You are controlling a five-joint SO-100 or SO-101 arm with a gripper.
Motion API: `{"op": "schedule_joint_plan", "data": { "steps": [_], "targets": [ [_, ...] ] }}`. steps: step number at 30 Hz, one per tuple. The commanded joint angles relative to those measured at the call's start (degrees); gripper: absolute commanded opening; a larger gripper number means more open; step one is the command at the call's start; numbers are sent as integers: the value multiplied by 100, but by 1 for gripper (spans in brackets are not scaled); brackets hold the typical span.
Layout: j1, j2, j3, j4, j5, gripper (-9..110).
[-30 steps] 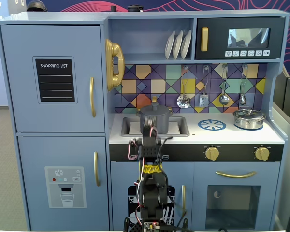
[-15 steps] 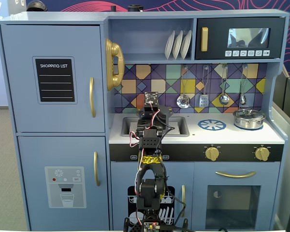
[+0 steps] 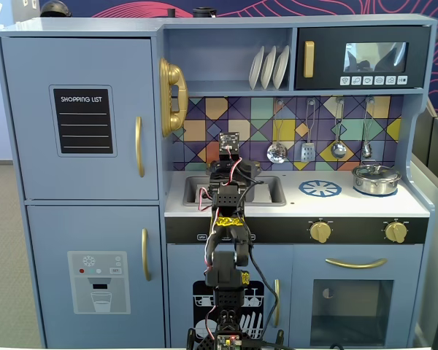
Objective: Take off the lid from the gray recipient and place it on the counter
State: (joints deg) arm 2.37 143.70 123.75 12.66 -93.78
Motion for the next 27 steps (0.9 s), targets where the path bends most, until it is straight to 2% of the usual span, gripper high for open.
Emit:
{"op": "schedule_joint_plan", "data": {
  "steps": [1,13,21,25,27],
  "targets": [
    [97,-378,-510,-334,-53,23],
    [88,-1872,-1573,-694,-18,21],
    [114,-2188,-1608,-844,44,20],
    [44,-2188,-1529,-923,97,16],
    [0,-2188,-1521,-958,123,10]
  ]
}}
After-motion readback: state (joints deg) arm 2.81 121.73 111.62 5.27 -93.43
